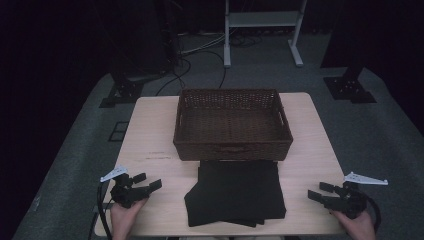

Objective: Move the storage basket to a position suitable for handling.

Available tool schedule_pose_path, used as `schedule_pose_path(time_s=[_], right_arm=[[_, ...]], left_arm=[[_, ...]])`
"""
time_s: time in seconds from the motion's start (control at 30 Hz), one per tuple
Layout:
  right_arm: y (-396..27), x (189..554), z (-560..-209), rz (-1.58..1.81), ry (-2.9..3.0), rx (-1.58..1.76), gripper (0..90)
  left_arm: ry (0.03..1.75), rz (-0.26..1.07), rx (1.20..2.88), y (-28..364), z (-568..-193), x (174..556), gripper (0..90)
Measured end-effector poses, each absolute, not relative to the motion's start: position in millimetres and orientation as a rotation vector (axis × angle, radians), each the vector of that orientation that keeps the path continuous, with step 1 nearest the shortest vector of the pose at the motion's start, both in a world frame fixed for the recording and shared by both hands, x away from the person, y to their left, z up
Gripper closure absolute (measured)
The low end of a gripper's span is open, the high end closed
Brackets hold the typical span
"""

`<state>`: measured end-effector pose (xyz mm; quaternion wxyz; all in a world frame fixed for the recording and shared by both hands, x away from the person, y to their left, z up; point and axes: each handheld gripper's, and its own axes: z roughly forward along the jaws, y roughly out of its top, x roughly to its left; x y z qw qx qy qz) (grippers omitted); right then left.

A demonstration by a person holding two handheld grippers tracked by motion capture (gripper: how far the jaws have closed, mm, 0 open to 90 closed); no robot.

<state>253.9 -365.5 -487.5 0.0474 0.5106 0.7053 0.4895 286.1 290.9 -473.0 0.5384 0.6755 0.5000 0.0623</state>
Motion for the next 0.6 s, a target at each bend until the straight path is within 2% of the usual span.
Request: schedule_pose_path(time_s=[0.6], right_arm=[[-349.1,255.6,-453.0,1.468,2.224,1.541,17.4]], left_arm=[[1.094,0.081,1.641,263.9,-451.2,290.0,1.3]])
